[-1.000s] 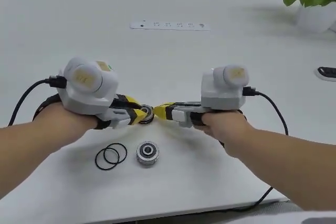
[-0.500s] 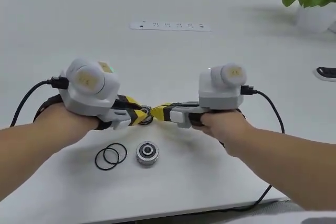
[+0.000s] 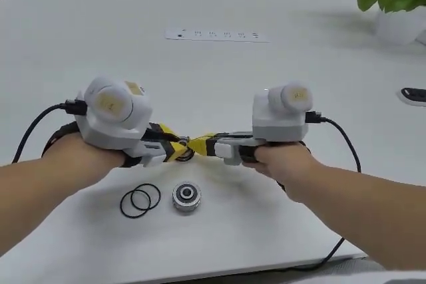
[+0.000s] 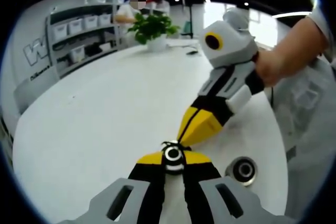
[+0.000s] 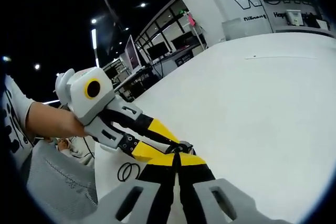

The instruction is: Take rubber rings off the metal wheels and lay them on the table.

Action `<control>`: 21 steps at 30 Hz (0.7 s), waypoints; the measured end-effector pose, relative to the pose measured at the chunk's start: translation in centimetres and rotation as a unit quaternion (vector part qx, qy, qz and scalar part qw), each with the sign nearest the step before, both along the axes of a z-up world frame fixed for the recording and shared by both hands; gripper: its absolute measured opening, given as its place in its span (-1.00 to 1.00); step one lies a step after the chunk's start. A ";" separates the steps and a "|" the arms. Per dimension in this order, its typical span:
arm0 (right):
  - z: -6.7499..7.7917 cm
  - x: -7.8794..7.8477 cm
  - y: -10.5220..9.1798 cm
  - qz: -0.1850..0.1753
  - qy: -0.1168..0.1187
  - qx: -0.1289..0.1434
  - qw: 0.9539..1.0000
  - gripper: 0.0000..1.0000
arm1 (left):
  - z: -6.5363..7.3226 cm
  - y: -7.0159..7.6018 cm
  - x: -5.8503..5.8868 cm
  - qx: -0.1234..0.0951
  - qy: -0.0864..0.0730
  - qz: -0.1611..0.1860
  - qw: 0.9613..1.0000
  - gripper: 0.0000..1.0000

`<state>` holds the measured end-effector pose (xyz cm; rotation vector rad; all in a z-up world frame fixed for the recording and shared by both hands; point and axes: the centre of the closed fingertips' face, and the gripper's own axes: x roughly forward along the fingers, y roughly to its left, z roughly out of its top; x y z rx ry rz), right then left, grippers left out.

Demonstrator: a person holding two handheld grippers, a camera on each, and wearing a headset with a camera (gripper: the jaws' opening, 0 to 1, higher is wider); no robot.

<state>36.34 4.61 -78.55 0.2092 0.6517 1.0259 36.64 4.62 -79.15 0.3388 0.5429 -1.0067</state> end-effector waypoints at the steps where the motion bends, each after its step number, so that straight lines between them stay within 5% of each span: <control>1: 0.0 0.0 0.0 0.001 0.000 0.001 1.000 -1.00 | 0.0 0.0 0.0 0.000 0.000 0.000 1.000 -0.76; 16: 0.3 0.0 0.1 0.004 0.008 0.013 1.000 -1.00 | 0.0 -0.1 -0.1 0.000 0.000 -0.002 1.000 -0.75; 21: 0.8 0.2 0.3 0.003 0.017 0.042 0.999 -1.00 | 0.0 -0.1 0.0 -0.001 0.000 -0.001 1.000 -0.75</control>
